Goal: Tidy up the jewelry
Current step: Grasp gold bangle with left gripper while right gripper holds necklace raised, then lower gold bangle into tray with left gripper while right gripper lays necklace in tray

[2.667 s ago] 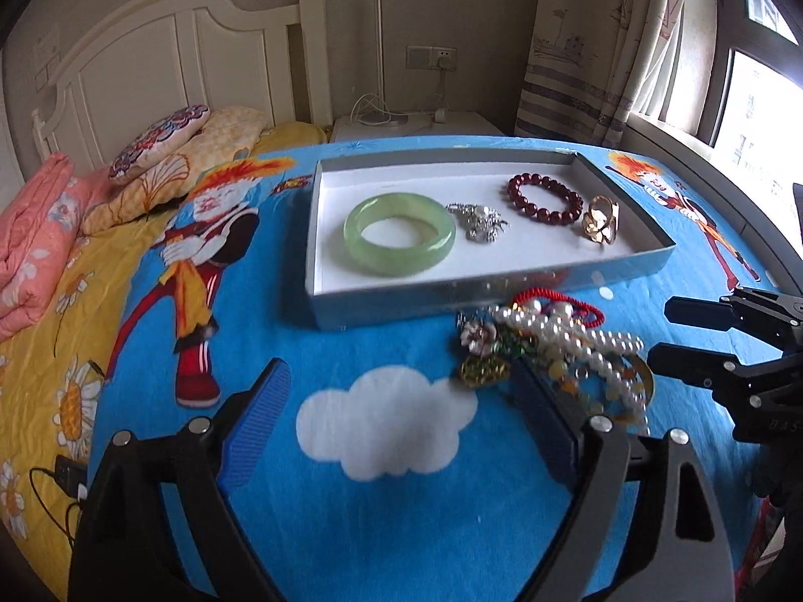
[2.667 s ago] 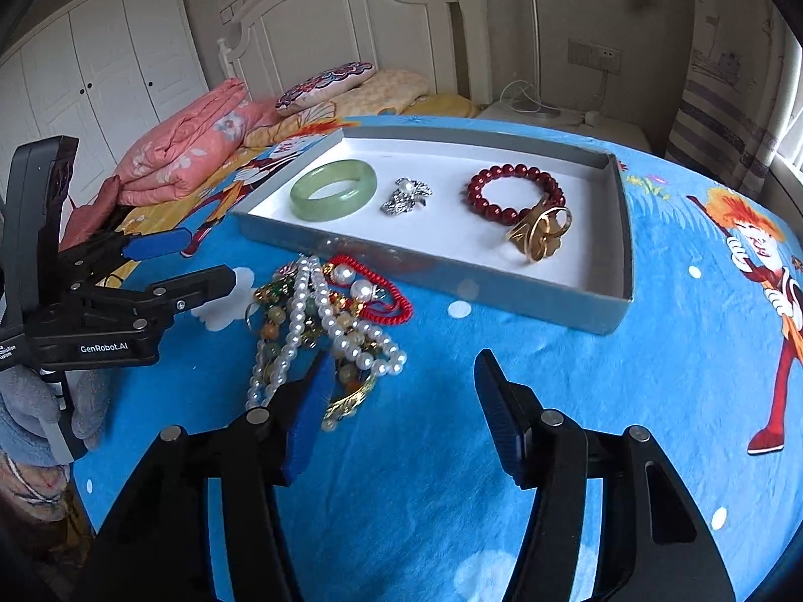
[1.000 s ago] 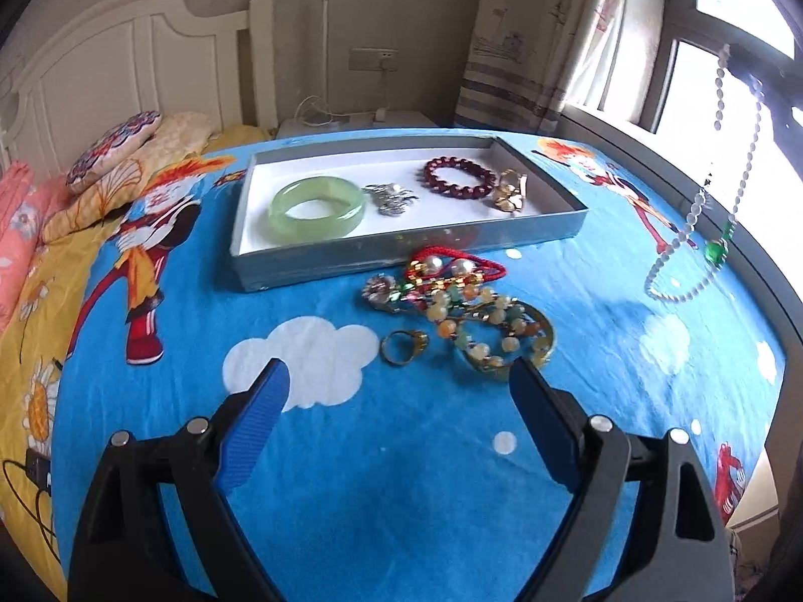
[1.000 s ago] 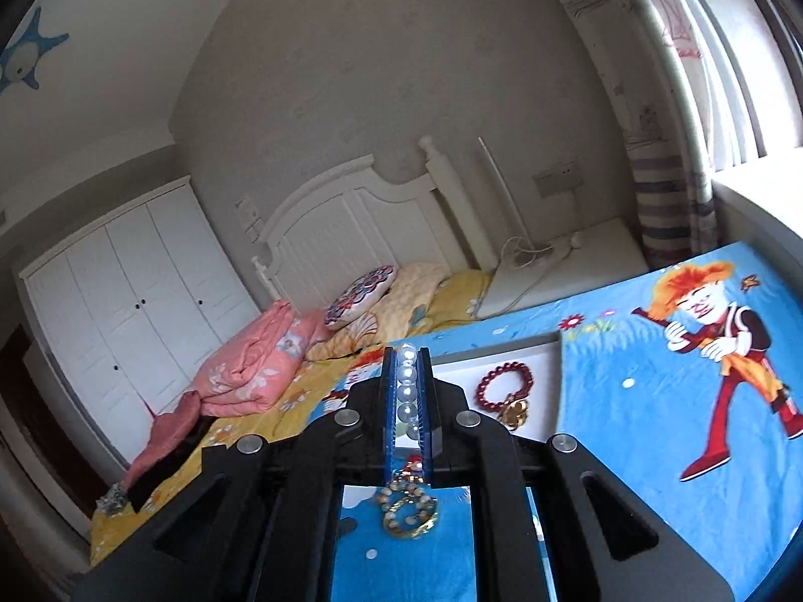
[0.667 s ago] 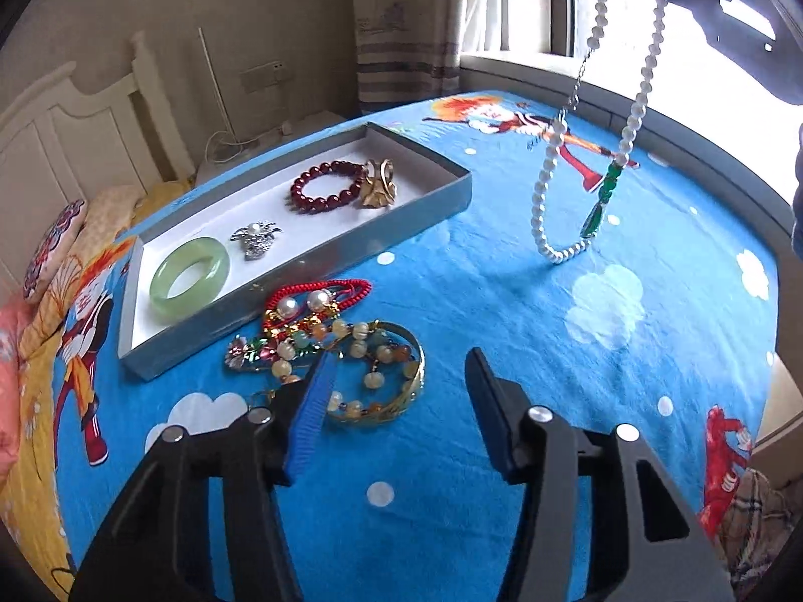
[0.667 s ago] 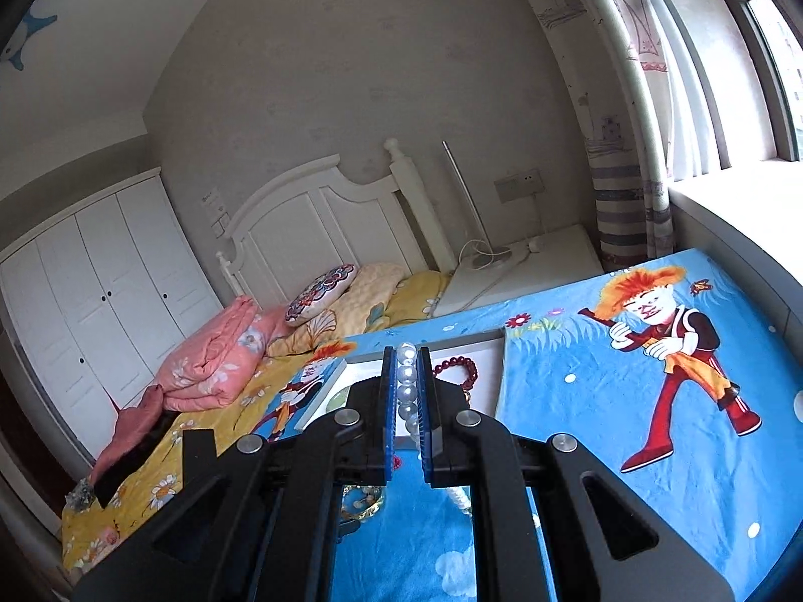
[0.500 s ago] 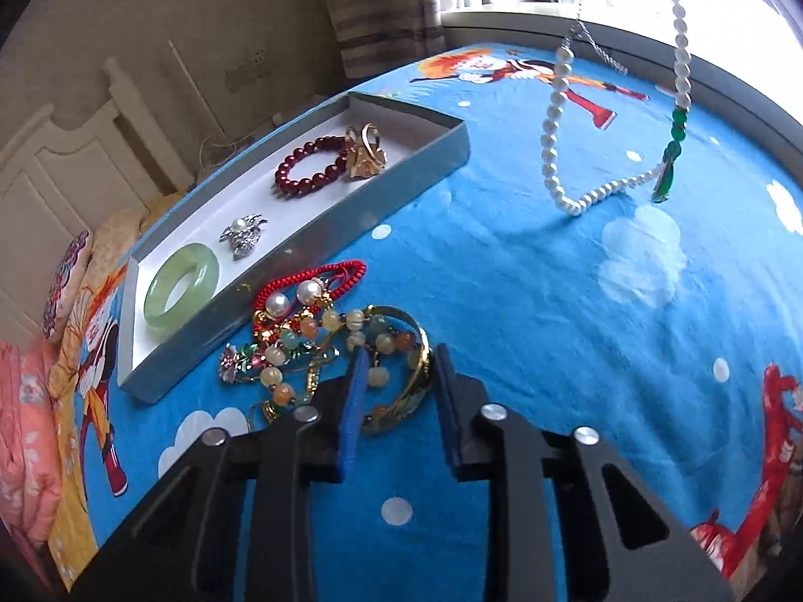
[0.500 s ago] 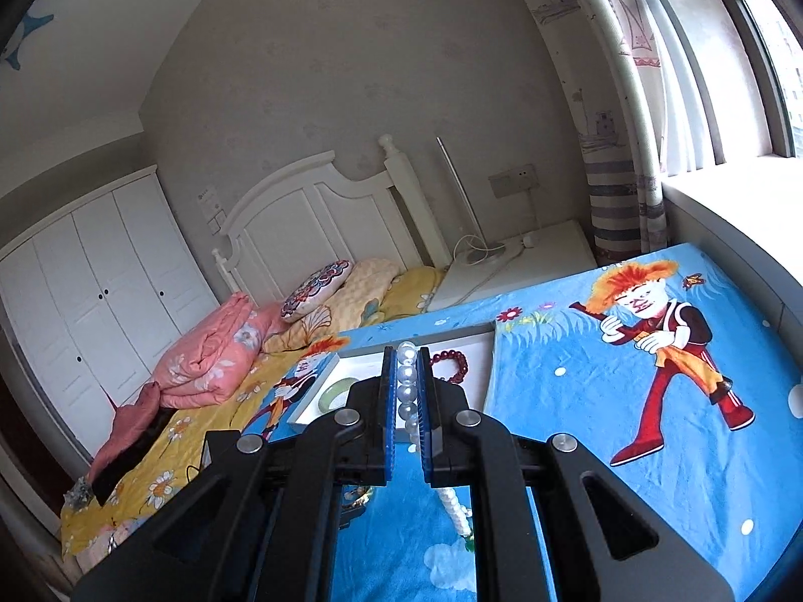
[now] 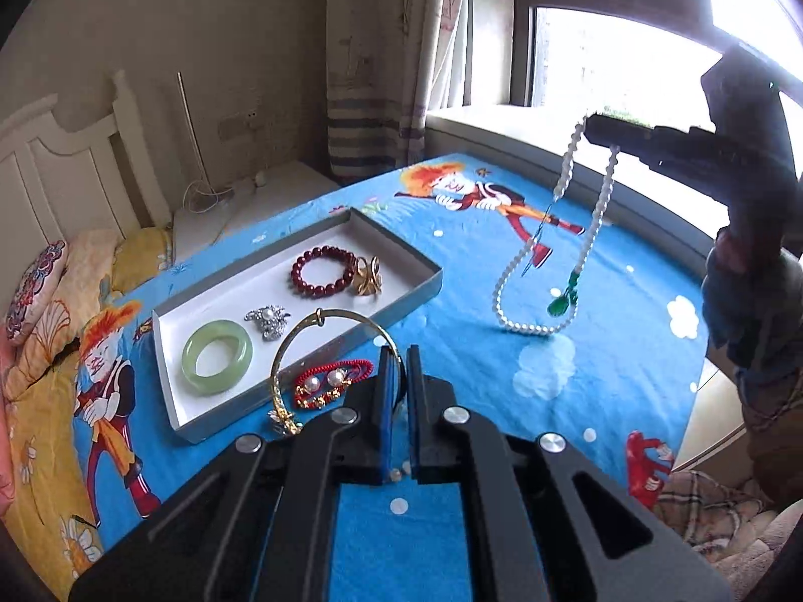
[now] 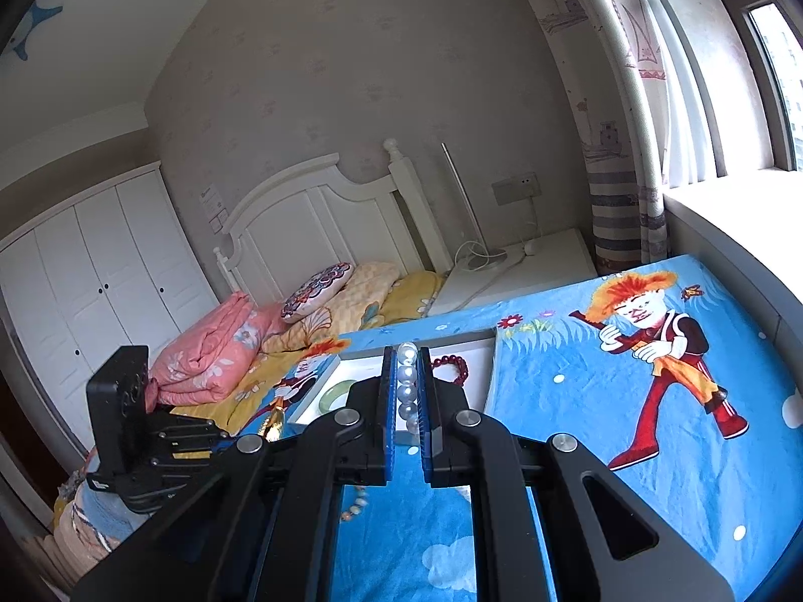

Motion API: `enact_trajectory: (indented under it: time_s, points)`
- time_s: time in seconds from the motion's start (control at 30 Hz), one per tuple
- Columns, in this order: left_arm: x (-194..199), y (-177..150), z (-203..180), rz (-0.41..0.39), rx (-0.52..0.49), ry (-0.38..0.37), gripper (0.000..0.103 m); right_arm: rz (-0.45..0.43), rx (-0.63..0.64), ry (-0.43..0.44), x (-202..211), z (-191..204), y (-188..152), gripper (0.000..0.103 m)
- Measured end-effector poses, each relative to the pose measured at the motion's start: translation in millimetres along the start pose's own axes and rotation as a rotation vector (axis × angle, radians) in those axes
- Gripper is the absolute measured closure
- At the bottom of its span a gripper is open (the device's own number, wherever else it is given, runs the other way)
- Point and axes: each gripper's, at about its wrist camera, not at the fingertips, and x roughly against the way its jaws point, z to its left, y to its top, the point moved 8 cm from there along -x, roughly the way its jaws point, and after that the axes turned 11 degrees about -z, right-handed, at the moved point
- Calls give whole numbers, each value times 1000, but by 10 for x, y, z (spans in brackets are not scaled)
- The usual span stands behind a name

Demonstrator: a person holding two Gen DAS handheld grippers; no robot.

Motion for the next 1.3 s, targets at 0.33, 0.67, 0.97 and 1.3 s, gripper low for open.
enact_trajectory:
  time_s: [0.33,0.67,0.97,1.3]
  points:
    - [70,198,202,-7,-15,54,99,15,22,9,-87,88,14,94]
    - [-241,233,526,42,-12,98,99,19,128,27,-428,417,304,94]
    - [-671,217,1097,120,23,154,98,29,188,38,-1057,684,638,94]
    - [-1322,155,1628,213,43,195,98,120,203,69,-1840,802,437,94]
